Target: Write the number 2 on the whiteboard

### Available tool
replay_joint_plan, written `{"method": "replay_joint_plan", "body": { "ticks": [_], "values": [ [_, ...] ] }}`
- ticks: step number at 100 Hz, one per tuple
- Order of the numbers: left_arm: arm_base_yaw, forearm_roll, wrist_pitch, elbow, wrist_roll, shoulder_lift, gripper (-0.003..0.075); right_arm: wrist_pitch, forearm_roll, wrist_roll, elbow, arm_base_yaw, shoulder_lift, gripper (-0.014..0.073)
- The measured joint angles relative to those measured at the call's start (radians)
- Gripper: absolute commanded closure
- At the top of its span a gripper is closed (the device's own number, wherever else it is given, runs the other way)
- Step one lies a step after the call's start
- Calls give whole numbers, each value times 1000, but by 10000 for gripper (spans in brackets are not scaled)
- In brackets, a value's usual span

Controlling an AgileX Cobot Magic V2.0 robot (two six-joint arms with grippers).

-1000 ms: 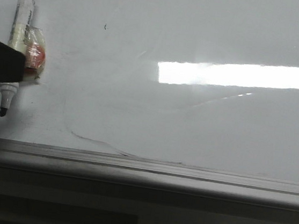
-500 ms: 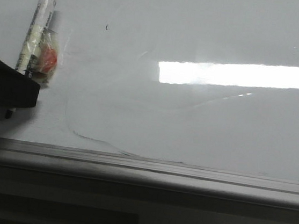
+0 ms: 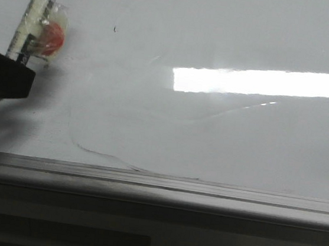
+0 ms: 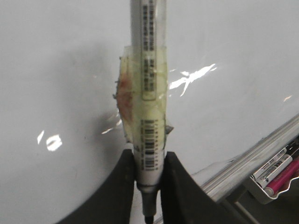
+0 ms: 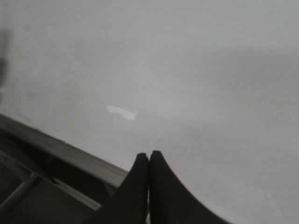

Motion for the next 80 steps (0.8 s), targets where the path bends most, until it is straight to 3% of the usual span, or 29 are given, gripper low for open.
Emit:
{"method": "replay_joint_plan", "body": {
  "ticks": [13,20,25,38,45,80],
  "values": [
    [0,161,0,0,0,-39,739,-44,39,-132,-20,128,38,640],
    [0,281,0,0,0,-48,739,-63,44,-198,-40,188,84,594],
    [-2,349,0,0,0,-48,739,-72,44,-242,-58,232,127,518],
    [-31,509,-2,2,0,-48,739,-102,45,-294,-127,324,283,214],
    [-50,571,-8,2,0,-48,739,-118,46,-301,-175,370,380,120],
    [-73,695,-13,2,0,-48,739,-178,48,-307,-441,539,795,172]
  ]
}}
